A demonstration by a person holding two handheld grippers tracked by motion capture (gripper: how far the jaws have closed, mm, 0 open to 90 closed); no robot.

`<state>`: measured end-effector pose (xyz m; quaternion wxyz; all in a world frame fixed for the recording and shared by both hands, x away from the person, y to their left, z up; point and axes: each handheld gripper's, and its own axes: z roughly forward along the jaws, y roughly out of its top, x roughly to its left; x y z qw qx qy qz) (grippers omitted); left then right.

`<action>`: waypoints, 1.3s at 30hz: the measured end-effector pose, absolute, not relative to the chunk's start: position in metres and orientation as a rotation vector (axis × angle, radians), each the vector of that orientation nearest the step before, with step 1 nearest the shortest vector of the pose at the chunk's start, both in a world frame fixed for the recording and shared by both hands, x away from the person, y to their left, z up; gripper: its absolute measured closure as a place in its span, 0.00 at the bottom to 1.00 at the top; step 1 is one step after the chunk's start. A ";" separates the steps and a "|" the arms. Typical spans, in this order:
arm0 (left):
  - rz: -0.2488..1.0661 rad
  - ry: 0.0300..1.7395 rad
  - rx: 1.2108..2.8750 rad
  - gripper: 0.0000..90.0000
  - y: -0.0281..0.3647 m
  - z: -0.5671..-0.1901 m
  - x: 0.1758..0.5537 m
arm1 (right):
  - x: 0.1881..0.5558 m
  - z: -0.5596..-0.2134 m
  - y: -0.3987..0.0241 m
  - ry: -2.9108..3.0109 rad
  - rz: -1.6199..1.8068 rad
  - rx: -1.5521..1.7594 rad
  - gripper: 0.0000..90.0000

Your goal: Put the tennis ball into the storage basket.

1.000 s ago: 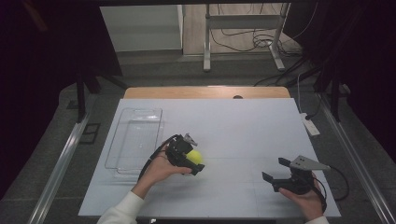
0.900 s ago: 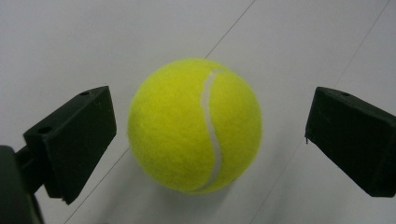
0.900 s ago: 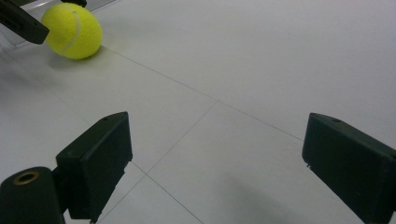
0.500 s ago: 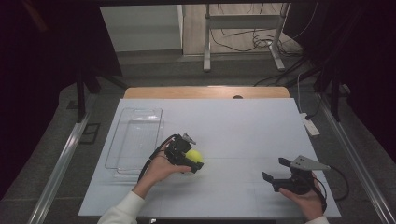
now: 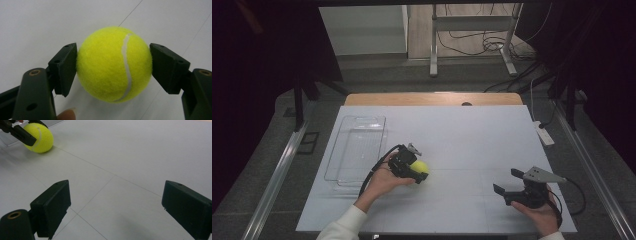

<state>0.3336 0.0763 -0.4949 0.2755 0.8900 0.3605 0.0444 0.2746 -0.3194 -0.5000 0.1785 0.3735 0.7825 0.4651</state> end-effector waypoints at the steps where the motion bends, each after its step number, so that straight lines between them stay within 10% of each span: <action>1: 0.121 0.968 2.393 0.30 0.076 -0.495 0.333 | 0.275 -0.500 -0.319 2.213 1.315 1.056 0.10; 39: 0.192 0.901 2.294 0.30 0.088 -0.466 0.321 | 0.274 -0.499 -0.320 2.206 1.317 1.055 0.10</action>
